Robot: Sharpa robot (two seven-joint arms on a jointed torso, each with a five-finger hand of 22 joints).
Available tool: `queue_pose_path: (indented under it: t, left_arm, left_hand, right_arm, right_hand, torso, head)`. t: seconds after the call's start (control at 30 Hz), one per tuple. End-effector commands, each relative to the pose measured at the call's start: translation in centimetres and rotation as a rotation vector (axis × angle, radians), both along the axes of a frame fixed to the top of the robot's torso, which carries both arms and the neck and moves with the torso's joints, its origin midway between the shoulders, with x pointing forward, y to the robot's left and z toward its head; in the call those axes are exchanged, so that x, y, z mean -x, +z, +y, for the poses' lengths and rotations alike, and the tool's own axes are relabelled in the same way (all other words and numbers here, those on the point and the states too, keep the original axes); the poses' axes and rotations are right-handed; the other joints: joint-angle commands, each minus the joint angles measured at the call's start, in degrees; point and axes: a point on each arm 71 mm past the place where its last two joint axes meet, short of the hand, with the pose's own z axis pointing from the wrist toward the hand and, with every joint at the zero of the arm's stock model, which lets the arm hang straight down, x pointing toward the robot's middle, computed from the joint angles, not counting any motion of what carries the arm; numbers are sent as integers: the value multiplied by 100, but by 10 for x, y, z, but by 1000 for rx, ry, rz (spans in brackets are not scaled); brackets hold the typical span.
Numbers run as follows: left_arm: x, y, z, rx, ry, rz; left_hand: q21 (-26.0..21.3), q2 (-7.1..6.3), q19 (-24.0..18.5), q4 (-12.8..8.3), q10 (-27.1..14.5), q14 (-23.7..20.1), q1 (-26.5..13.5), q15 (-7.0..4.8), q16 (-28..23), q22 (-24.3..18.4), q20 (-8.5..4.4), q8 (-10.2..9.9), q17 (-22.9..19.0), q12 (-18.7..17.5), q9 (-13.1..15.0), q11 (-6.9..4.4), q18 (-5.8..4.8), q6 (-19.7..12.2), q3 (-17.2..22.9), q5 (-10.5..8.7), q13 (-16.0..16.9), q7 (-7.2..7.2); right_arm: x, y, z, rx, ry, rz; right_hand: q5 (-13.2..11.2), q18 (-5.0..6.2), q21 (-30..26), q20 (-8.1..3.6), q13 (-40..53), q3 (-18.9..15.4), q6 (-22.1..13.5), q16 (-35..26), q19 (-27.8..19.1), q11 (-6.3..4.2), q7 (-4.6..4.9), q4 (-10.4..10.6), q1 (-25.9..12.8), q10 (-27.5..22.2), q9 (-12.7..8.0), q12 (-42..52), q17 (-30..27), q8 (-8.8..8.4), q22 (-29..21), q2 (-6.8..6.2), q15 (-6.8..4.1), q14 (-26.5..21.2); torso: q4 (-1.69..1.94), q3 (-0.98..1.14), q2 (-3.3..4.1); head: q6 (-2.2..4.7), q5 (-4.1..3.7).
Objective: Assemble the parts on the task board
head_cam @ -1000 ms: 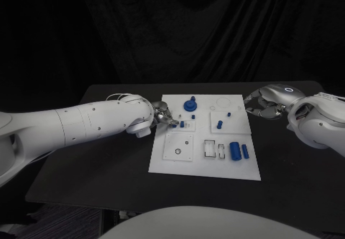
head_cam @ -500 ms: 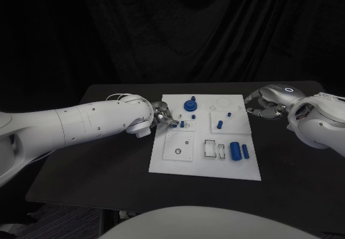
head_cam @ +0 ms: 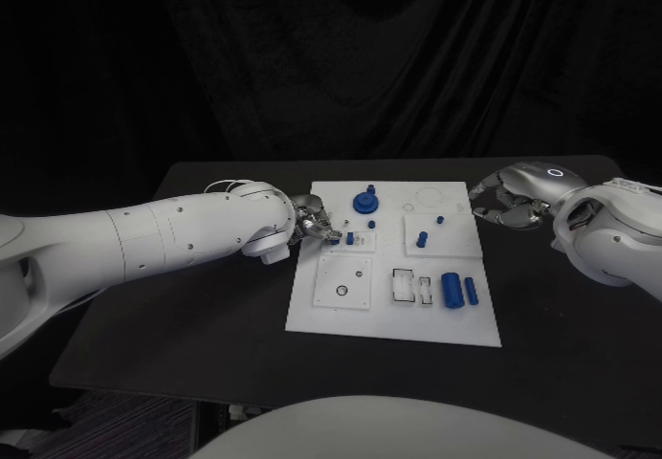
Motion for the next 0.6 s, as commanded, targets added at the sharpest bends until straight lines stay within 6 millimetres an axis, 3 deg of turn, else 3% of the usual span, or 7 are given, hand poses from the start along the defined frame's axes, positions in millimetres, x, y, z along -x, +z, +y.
queue_pose_path:
  t: [0.03,0.6]
  left_arm:
    - [1,-6,4,-10,10,14]
    - [1,-8,8,-27,16,32]
  left_hand:
    - [-27,5,132,-26,521,595,59,1,15,1229,12,-2,1509,-18,8,-21,86,-6,-5,28,1426,-45]
    - [-21,-31,136,-42,530,595,56,-6,15,1231,7,38,1509,-6,33,-27,85,37,-4,19,1432,-55]
  right_arm:
    - [0,-1,-2,6,-16,5]
    - [0,-2,-1,8,-16,7]
  right_hand:
    - [-33,67,-20,-11,1396,32,45,-27,-40,43,-11,1,-3,453,-9,-32,976,-33,996,17,49,394]
    - [-33,67,-20,-11,1396,32,45,-27,-40,43,-11,1,-4,453,-9,-33,976,-34,996,17,50,393]
  torso:
    - [-1,-1,4]
    - [-1,1,1]
  head:
    - [1,2]
    - [1,15]
